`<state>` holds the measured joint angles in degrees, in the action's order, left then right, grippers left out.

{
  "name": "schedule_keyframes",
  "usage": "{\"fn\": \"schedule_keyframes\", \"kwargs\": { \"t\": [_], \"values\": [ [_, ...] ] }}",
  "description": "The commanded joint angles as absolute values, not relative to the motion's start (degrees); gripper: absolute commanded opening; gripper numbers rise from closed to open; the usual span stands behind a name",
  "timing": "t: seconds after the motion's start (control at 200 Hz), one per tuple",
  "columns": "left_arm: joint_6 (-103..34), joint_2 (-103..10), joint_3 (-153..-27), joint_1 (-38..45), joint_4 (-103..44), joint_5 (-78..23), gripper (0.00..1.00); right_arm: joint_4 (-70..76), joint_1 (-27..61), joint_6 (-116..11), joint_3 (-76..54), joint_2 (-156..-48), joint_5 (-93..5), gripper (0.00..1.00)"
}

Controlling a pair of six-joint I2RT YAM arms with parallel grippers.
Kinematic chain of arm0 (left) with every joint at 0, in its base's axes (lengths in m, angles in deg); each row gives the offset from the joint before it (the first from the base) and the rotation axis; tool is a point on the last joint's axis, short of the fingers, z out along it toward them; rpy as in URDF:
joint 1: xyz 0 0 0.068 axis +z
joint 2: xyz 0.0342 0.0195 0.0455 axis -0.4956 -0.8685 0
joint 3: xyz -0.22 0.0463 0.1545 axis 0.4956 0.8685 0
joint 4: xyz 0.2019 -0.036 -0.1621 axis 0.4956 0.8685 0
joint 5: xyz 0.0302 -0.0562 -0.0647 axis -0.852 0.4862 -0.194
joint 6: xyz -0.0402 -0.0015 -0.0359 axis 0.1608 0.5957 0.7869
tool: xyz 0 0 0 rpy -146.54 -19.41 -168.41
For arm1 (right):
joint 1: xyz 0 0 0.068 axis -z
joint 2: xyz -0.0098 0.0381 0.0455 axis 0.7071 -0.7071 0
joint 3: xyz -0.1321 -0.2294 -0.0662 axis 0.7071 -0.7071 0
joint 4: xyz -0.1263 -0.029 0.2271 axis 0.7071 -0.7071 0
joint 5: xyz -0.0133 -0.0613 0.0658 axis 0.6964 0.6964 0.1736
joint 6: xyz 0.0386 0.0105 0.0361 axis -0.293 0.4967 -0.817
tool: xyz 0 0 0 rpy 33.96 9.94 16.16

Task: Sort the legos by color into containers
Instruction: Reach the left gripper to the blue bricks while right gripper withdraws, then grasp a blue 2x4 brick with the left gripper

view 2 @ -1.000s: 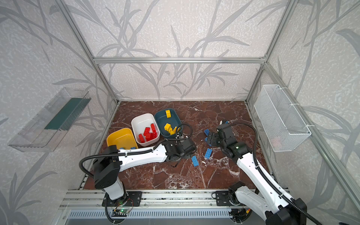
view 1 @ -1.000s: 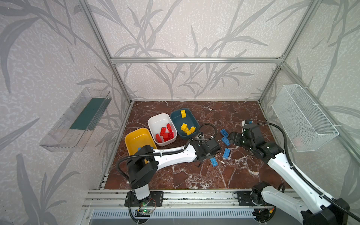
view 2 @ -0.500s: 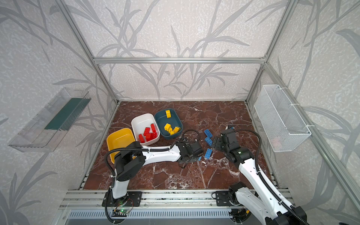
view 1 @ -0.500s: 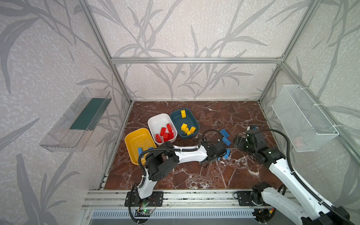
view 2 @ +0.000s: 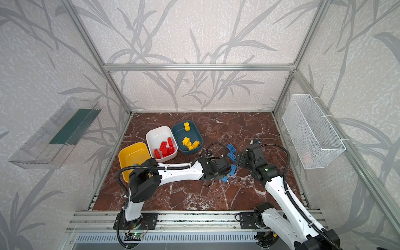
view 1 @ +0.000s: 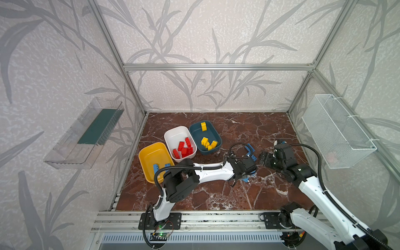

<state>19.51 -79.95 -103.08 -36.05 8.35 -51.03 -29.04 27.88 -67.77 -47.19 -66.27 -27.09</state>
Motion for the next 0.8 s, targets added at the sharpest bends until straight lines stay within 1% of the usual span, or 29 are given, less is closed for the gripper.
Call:
{"fn": "schedule_keyframes", "kwargs": {
  "t": [0.0, 0.175, 0.29, 0.4, 0.795],
  "values": [
    [17.16, -82.62, -106.38, -36.65, 8.99, -50.45, 0.74, -28.24, 28.38, -67.19, -47.79, -65.50, -27.96, 0.90],
    [10.45, -86.30, -109.79, -37.29, 8.23, -45.09, 0.74, -28.67, 29.00, -67.01, -48.17, -64.17, -27.88, 0.90],
    [4.70, -86.89, -110.66, -38.79, 8.94, -46.46, 0.78, -28.30, 30.73, -67.32, -48.98, -63.09, -29.51, 0.90],
    [2.06, -87.08, -110.34, -39.11, 9.31, -46.81, 0.81, -27.30, 32.86, -67.80, -50.18, -62.61, -32.61, 0.90],
    [-2.22, -91.23, -113.53, -39.12, 13.25, -47.61, 0.79, -27.00, 33.88, -67.81, -51.29, -61.56, -33.94, 0.90]
  ]
}}
